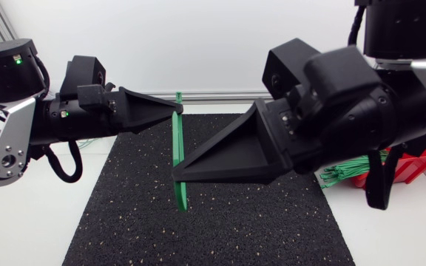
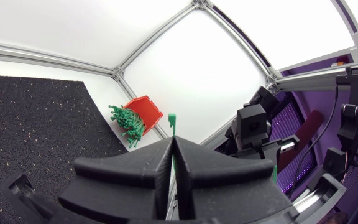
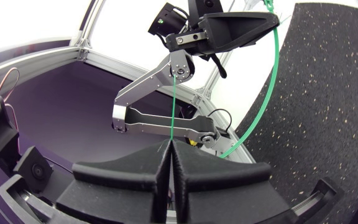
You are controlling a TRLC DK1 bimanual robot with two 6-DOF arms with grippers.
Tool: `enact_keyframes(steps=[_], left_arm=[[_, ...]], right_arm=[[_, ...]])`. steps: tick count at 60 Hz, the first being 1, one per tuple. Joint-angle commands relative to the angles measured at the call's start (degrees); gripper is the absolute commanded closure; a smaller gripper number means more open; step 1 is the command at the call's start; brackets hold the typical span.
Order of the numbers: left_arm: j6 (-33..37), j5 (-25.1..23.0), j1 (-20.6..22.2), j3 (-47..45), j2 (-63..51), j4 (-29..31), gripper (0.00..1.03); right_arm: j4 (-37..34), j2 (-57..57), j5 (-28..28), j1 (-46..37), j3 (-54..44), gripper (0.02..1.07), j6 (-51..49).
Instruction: Take a green cable tie from the red box, thread the tail through the head to close it, then place it in the transparent bin on the left.
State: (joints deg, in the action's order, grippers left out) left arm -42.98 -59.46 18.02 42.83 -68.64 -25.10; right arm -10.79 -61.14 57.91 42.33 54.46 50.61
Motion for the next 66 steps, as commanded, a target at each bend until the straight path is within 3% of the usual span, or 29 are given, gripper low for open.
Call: enact_keyframes(steps=[1,8,14,33,52,66], left_arm=[[1.9,0.6,1.4,-2.3,2.5,-0.1,1.0],[1.9,2.2,3.0,-3.4,5.2,0.0,1.0],[2.7,4.5,4.7,-4.6,7.6,0.0,1.0],[8.9,12.9,10.6,-9.0,14.4,0.0,1.0],[8.1,14.9,11.6,-10.2,17.0,-0.3,1.0],[7.6,17.5,12.6,-10.5,17.8,-1.1,1.0]], right_arm=[[-1.2,1.0,0.7,0.5,1.7,1.01,7.7],[-1.4,0.8,2.1,0.1,2.1,1.01,13.3],[-7.9,-0.2,2.5,0.3,4.1,1.01,13.4],[-17.9,-2.6,3.9,-0.2,10.2,1.01,13.3],[-29.5,-7.8,3.2,-0.8,21.5,1.01,15.1],[-28.8,-10.0,1.9,-0.5,25.0,1.01,23.8]])
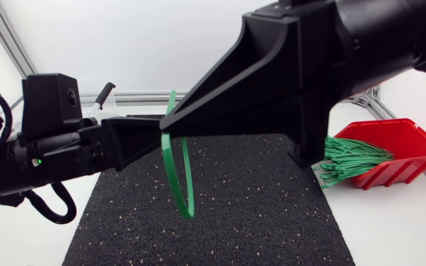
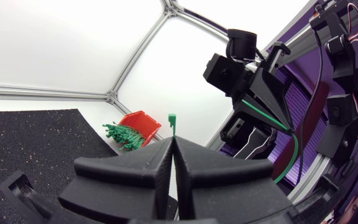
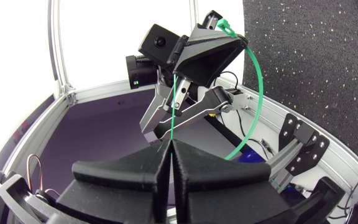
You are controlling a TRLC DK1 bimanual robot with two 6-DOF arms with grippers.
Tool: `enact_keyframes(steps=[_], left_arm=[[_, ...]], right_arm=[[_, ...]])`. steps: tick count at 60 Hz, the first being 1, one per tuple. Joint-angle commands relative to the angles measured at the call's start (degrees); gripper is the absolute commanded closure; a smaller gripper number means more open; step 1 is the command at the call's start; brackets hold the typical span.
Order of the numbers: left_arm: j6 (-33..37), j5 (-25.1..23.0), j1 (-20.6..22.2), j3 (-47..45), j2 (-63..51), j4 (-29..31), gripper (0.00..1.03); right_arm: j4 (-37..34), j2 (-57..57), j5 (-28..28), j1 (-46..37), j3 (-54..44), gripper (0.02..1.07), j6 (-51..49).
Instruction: Take a green cable tie from the red box, thread the tail through the head to close it, then place it in the transparent bin on the left.
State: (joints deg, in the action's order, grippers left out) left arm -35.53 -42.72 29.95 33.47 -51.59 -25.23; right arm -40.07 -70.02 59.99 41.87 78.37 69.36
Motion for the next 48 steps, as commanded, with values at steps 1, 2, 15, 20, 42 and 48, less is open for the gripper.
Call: enact_keyframes(steps=[1,2,15,20,42,48], left_arm=[[0.1,0.8,0.7,-1.1,0.7,-1.0,1.0],[0.1,1.0,0.8,-1.1,0.6,-1.1,1.0],[-0.6,2.0,0.7,-1.2,0.3,-2.9,1.0],[-1.6,2.1,0.6,-1.2,-0.2,-3.6,1.0],[-7.4,-1.1,-2.2,-0.7,-2.9,-7.2,1.0],[-8.0,-2.8,-2.4,-0.7,-3.3,-8.2,1.0]], right_arm=[[0.6,-1.3,-0.2,0.0,1.1,1.01,5.7],[0.7,-1.4,-0.2,0.0,1.2,1.01,6.0],[1.1,-2.8,-0.3,-1.8,0.7,1.01,7.9],[1.9,-3.1,-0.2,-2.4,-0.3,1.01,8.0],[7.4,-2.8,0.0,-2.7,-4.6,1.01,8.1],[8.3,-2.8,0.0,-2.7,-5.0,1.01,8.1]])
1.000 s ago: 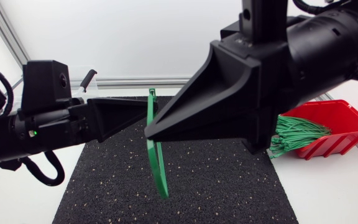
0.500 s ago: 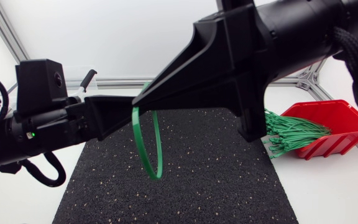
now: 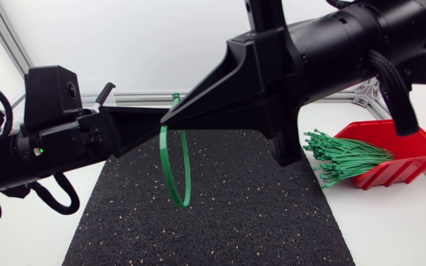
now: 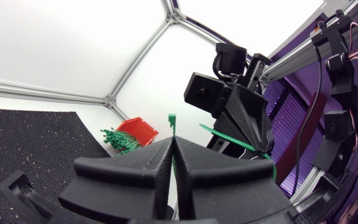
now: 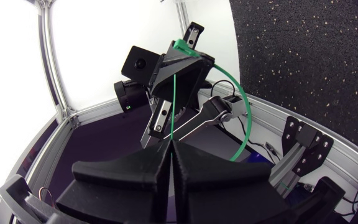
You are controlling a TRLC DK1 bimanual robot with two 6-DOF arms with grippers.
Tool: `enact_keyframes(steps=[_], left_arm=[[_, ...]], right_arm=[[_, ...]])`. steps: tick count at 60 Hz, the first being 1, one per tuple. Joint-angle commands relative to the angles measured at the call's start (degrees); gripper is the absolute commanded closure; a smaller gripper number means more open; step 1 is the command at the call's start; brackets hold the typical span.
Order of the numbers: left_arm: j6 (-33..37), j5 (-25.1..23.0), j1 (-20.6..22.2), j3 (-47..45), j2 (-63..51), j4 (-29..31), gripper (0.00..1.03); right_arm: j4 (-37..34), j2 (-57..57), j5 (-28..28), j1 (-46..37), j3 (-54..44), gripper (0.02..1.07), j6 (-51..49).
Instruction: Take a green cable tie from the red box, thread the tail through the head to close it, then place it in the transparent bin on the left.
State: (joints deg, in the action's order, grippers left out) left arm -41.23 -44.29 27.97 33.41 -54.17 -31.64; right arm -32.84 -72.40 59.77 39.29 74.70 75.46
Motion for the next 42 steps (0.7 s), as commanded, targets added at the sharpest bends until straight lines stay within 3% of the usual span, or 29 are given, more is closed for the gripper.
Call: enact_keyframes(steps=[1,42], left_arm=[[-2.5,-1.4,-0.6,-0.6,-0.8,-1.9,1.0],[-5.3,-3.5,0.3,-0.3,-0.9,-6.0,1.0]], right_arm=[[1.2,-0.4,0.2,0.0,-1.3,1.01,2.0],[5.5,1.0,0.2,0.4,-3.7,1.01,2.0]])
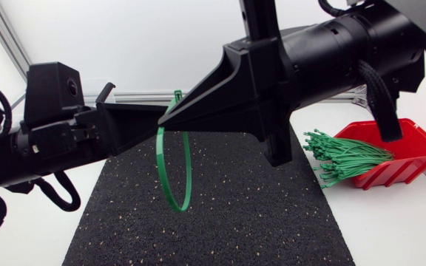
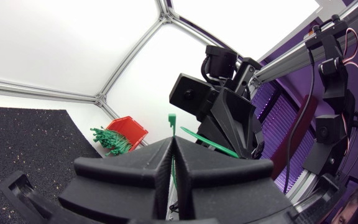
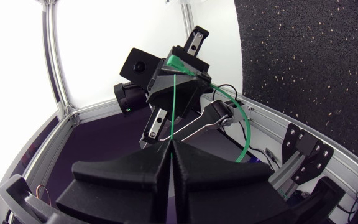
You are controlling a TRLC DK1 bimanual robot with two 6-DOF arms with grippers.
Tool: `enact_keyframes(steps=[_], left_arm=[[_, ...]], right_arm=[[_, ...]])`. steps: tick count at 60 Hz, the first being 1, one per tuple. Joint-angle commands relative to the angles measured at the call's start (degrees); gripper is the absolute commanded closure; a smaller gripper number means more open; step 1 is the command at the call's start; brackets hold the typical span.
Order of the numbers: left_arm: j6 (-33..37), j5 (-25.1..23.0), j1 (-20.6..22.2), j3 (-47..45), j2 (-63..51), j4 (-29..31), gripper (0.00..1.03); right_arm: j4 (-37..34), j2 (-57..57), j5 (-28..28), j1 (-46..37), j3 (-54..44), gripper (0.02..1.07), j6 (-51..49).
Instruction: Take a green cable tie from the red box, thread the tail through the head to close it, then place it in the transparent bin on the left.
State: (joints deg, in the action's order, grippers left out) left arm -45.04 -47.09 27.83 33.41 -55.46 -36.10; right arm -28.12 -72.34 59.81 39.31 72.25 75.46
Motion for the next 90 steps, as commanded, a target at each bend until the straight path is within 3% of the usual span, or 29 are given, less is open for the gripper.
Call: enact_keyframes(steps=[1,90], left_arm=[[-1.5,-0.8,0.5,-0.3,0.4,-1.5,1.0],[-2.4,-1.1,0.7,-1.8,3.0,-1.5,1.0]], right_arm=[[0.8,1.1,0.1,0.2,-1.2,1.01,1.9],[3.2,2.0,0.0,0.2,-2.2,1.01,1.9]])
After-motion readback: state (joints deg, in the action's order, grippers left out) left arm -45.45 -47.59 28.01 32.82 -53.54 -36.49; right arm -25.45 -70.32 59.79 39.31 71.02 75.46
